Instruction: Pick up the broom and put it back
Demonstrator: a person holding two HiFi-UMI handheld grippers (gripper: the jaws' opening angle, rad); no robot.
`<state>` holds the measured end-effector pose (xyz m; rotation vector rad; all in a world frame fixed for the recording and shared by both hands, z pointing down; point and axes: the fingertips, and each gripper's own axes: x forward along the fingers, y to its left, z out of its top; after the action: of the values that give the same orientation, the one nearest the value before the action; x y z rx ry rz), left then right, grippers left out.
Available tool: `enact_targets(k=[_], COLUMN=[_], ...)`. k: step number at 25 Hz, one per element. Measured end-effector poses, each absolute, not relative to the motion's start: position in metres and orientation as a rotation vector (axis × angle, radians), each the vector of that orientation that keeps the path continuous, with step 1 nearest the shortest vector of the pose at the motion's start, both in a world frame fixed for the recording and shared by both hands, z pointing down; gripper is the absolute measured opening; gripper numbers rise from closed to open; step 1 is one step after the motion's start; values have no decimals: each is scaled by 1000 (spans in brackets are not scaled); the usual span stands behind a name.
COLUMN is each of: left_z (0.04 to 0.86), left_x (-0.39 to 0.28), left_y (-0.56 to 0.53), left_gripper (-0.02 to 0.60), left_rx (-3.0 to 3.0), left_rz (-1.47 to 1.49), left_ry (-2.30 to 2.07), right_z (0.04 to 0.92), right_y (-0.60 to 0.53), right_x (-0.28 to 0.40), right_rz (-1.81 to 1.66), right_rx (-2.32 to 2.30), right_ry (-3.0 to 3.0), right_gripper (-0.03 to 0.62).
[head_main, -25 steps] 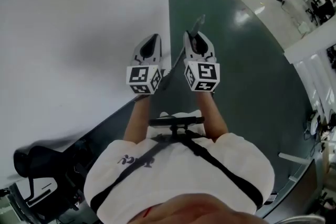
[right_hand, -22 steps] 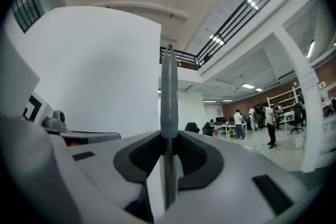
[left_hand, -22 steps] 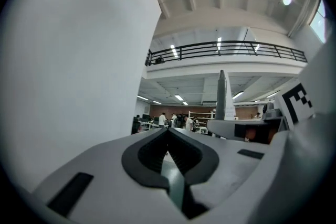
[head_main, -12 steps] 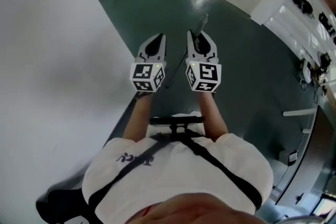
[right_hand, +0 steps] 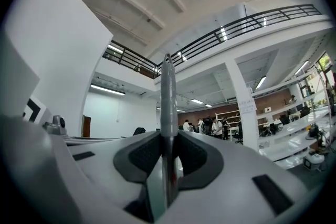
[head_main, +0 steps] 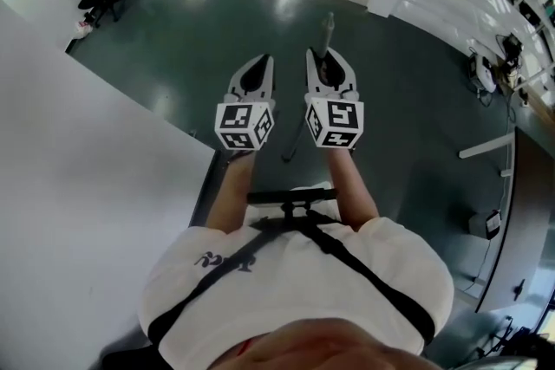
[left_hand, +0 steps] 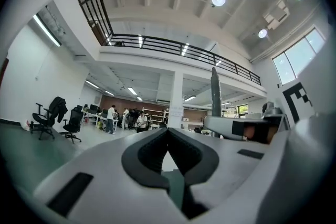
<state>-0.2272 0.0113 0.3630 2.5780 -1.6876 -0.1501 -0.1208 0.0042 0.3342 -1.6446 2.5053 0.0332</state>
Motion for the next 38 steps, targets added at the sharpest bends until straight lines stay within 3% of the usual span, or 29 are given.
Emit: enact_targets(k=[24, 38], left_z=[390, 411], left_x=[67, 223], left_y=[-65, -232], left_gripper=[12, 12], left_rx=[2829, 2801], left_rz=[-135, -168], left_ry=[-1112, -976], right_z=[380, 392], right_y=[-20, -176], right_x=[188, 316], right_rz=[16, 89], right_rx=[-2061, -2208], right_ry=[1995, 2046], right_gripper=[95, 95])
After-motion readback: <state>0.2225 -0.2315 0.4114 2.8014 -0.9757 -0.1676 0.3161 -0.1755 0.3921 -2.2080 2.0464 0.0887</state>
